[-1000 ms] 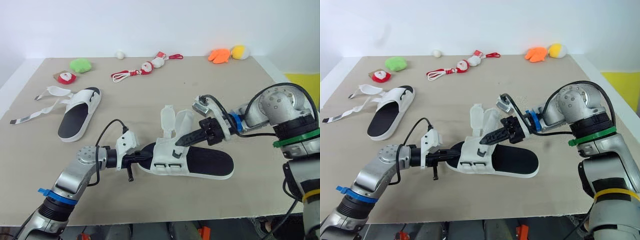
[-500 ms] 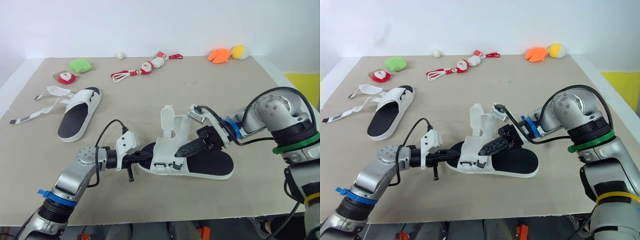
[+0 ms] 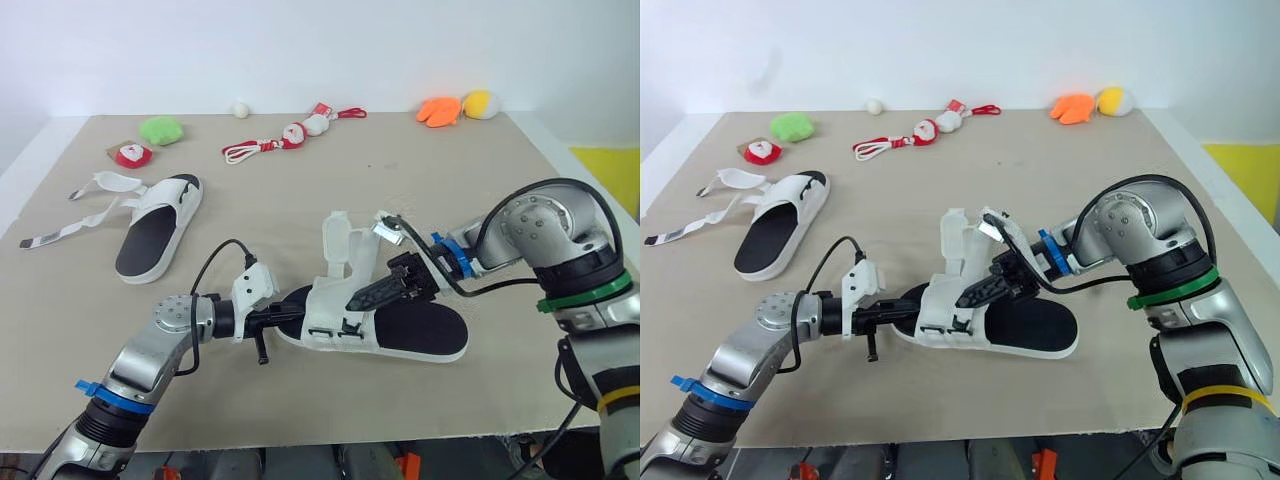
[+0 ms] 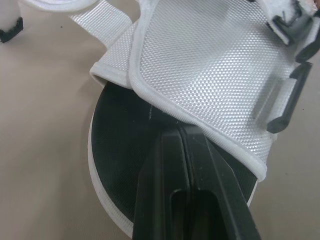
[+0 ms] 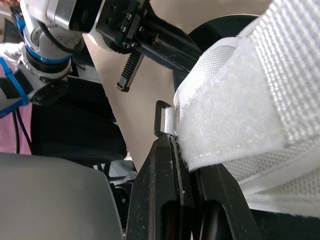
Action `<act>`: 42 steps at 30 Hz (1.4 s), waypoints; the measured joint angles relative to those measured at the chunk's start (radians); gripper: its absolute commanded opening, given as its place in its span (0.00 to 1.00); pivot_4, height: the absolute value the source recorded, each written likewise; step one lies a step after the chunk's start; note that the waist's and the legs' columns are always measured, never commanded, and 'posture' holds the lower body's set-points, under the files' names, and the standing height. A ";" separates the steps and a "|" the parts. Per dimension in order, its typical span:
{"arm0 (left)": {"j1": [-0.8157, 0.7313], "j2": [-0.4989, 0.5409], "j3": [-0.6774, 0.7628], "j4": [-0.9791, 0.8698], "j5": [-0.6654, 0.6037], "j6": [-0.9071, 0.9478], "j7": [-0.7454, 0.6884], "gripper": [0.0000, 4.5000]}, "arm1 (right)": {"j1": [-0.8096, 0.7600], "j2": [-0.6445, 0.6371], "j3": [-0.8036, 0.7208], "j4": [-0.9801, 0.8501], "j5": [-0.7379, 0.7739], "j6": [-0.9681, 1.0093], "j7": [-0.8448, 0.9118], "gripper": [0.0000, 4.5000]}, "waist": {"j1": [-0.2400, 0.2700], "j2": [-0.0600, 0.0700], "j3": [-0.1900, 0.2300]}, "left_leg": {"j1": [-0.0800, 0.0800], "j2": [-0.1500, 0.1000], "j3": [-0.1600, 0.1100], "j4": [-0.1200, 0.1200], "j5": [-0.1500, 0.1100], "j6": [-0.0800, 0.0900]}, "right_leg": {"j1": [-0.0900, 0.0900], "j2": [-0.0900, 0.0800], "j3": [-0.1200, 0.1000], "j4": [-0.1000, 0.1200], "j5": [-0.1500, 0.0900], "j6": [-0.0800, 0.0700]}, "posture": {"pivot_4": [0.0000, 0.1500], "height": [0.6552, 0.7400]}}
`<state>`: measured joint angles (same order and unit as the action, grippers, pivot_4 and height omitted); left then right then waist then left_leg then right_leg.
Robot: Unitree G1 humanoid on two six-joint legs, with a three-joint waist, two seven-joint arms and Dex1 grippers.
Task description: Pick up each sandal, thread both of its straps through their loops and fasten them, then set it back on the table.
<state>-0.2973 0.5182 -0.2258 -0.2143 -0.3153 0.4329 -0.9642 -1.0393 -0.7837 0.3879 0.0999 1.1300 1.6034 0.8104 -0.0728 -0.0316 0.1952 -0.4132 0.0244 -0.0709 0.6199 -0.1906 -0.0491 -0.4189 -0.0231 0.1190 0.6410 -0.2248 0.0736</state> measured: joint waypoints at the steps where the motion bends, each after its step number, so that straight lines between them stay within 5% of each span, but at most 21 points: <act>1: 0.000 0.000 0.000 0.000 0.000 0.000 0.000 0.00 | 0.000 0.000 0.000 0.000 0.000 0.000 0.001 0.01 | 0.000 0.000 0.000 | 0.000 0.000 0.000 0.000 0.000 0.000 | 0.000 0.000 0.000 0.000 0.000 0.000 | 1.00 1.00; 15: 0.000 0.000 -0.001 0.000 0.000 0.000 0.002 0.00 | -0.034 -0.014 0.010 0.023 0.085 0.008 0.022 0.01 | 0.000 0.000 0.000 | 0.000 0.000 0.000 0.000 0.000 0.000 | 0.000 0.000 0.000 0.000 0.000 0.000 | 1.00 1.00; 42: 0.004 -0.012 -0.004 -0.003 0.000 0.000 0.015 0.00 | -0.002 -0.016 0.025 -0.055 -0.029 0.000 0.051 0.01 | 0.000 0.000 0.000 | 0.000 0.000 0.000 0.000 0.000 0.001 | 0.000 0.000 -0.001 0.000 0.000 0.001 | 1.00 1.00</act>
<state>-0.2937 0.5062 -0.2299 -0.2170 -0.3154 0.4332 -0.9490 -1.0417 -0.7992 0.4126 0.0450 1.1014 1.6035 0.8609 -0.0725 -0.0313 0.1948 -0.4131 0.0247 -0.0712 0.6201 -0.1910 -0.0486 -0.4186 -0.0231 0.1183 0.6414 -0.2246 0.0744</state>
